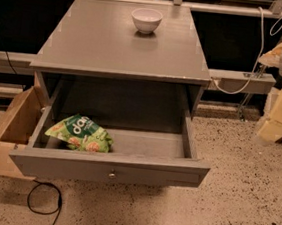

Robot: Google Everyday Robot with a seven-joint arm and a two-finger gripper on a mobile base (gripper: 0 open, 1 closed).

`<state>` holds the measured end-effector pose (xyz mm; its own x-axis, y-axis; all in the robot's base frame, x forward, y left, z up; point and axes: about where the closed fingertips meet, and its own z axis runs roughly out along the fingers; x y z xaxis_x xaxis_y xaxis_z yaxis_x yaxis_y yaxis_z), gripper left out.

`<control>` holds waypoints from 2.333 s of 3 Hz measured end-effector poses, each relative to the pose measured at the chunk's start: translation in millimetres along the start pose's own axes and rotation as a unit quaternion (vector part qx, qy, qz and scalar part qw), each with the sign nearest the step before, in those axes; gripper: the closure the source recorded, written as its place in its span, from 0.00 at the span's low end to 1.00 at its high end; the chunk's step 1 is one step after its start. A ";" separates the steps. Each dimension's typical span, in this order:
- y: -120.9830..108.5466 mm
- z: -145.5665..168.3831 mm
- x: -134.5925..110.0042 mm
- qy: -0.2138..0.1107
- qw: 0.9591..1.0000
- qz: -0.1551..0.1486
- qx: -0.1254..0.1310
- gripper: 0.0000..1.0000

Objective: Pick green rice chip bag from top drawer and place on counter

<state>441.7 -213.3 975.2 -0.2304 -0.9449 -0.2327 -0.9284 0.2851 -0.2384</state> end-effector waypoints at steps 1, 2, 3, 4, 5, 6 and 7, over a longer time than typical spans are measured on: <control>1.7 37.5 -22.3 -0.040 0.998 0.033 -0.034 0.00; 9.4 90.7 -74.1 -0.123 0.983 0.117 -0.069 0.00; 8.3 119.5 -112.4 -0.160 0.964 0.198 -0.075 0.00; 8.3 119.7 -112.4 -0.160 0.964 0.198 -0.075 0.00; 15.5 154.1 -129.9 -0.148 0.966 0.192 -0.090 0.00; 25.7 207.0 -165.5 -0.141 0.967 0.179 -0.113 0.00; 26.3 250.7 -195.9 -0.147 0.963 0.192 -0.117 0.00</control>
Offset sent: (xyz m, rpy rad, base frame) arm 0.0573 0.1250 -0.0969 0.5240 0.1220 -0.2314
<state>535.5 19.7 778.2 -0.5092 -0.6806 -0.5268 -0.8396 0.5274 0.1302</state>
